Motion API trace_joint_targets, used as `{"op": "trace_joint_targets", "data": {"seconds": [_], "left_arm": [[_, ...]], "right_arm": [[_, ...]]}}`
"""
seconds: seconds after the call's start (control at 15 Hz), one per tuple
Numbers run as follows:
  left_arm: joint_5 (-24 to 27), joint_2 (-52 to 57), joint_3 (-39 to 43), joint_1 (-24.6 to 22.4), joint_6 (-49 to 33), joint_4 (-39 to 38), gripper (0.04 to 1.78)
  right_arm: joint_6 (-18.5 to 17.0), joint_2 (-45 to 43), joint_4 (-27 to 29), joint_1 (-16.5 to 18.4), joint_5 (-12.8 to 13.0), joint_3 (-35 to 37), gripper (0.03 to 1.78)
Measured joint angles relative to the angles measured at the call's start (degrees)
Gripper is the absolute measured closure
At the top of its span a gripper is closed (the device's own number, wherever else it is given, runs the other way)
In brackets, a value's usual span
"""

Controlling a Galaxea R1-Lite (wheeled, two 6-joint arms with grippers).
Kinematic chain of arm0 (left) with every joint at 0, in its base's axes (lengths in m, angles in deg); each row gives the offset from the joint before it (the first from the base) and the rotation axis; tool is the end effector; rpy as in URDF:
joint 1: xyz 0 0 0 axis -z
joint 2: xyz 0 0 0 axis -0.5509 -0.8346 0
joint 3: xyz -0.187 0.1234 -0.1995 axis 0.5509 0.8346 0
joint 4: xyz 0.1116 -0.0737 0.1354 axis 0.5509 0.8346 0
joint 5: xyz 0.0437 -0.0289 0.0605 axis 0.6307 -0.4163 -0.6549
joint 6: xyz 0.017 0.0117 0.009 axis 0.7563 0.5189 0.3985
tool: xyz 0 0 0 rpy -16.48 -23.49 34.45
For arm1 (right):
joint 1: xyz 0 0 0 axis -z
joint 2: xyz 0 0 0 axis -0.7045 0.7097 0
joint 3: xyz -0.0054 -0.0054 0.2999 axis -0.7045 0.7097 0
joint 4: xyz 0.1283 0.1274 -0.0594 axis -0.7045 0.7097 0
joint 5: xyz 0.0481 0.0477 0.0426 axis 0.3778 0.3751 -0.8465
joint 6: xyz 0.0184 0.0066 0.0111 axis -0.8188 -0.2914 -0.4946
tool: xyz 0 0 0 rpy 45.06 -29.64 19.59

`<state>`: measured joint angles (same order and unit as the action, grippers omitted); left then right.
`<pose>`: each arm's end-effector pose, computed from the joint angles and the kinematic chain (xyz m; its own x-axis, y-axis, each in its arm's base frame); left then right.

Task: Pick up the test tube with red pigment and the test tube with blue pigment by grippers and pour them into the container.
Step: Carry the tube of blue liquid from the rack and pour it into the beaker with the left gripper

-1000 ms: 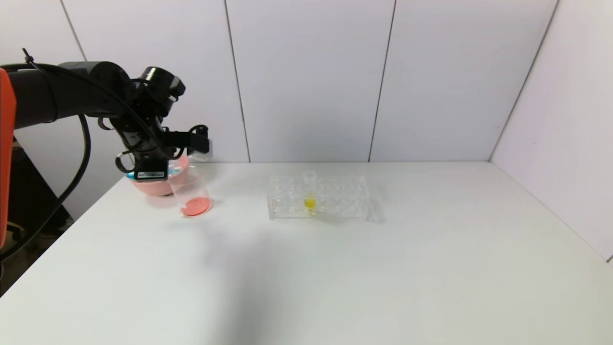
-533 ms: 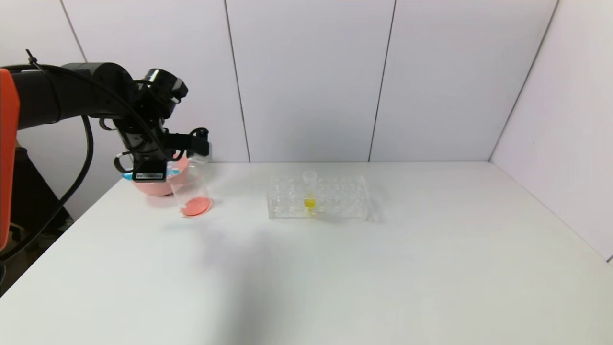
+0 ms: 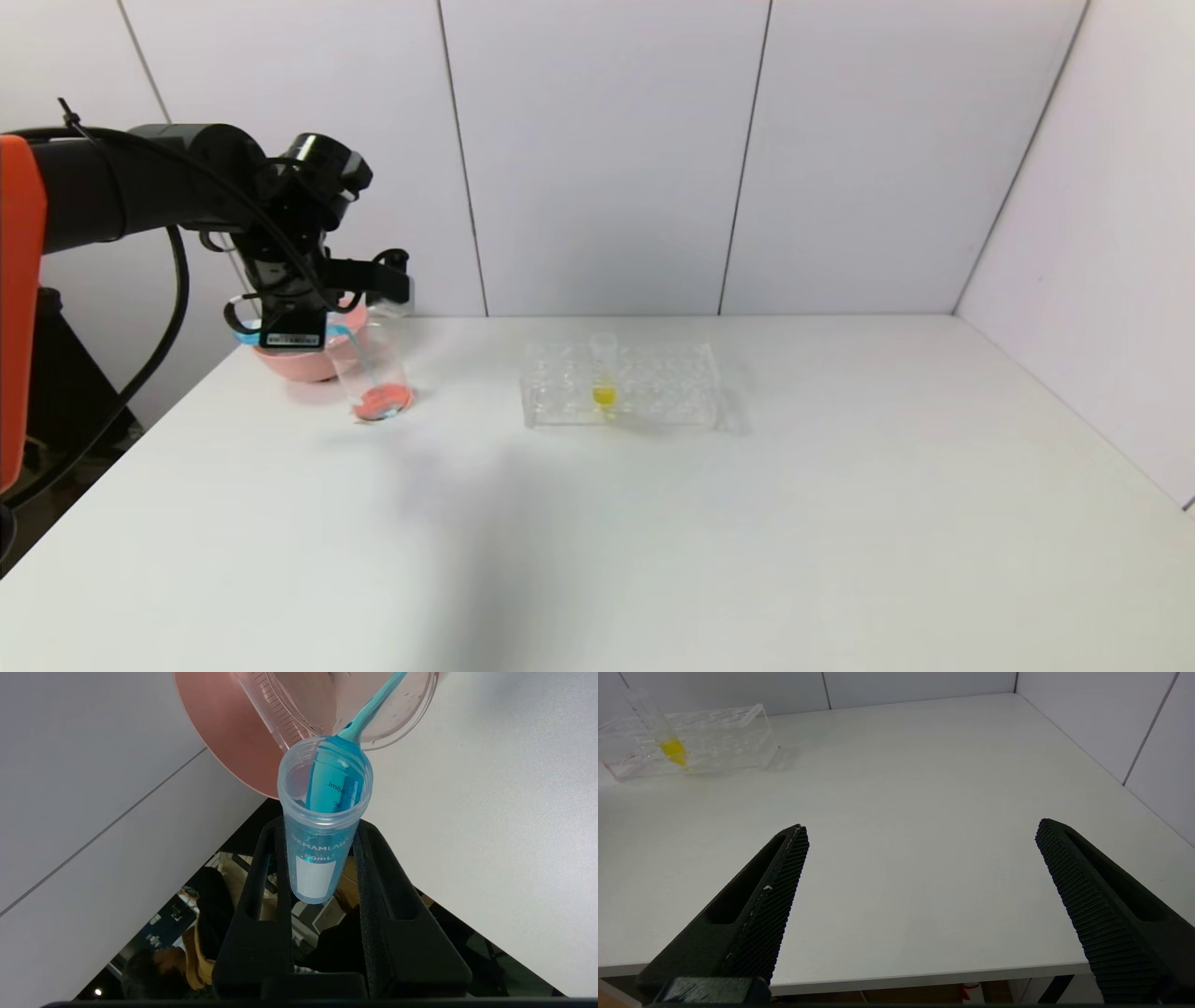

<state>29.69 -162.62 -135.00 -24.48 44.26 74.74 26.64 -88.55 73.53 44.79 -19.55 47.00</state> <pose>0.3921 -0.0510 0.2353 0.5934 0.3893 -0.7045 0.7096 0.1601 0.6861 -0.0228 -0.0008 0.0757 0.9993 -0.0379 0.0032 0.0374 0.9950 0.0928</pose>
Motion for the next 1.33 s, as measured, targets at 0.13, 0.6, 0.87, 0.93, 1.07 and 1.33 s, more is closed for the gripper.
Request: {"op": "trace_joint_targets", "data": {"seconds": [0.13,0.6,0.87,0.93,1.07,1.33], "left_arm": [[-0.17,-0.06,0.00,0.22,0.20,-0.16,1.40],[-3.73,-0.34,0.00,0.94,0.66,-0.77,1.40],[-5.49,-0.41,0.02,1.16,0.96,-0.48,1.40],[-5.91,-0.44,0.02,1.18,1.18,-0.41,1.40],[-6.79,-0.48,0.05,1.30,1.38,-0.17,1.40],[-9.48,-0.69,0.09,1.55,1.90,-0.11,1.40]], "right_arm": [[0.00,0.00,0.02,0.00,0.00,0.00,0.04],[0.00,0.00,0.02,0.00,0.02,0.00,0.04],[0.00,0.00,0.00,0.00,0.00,0.00,0.04],[-0.02,0.00,0.02,0.00,0.02,0.00,0.04],[-0.02,0.00,0.02,0.00,0.02,0.00,0.04],[-0.02,0.00,0.02,0.00,0.02,0.00,0.04]]}}
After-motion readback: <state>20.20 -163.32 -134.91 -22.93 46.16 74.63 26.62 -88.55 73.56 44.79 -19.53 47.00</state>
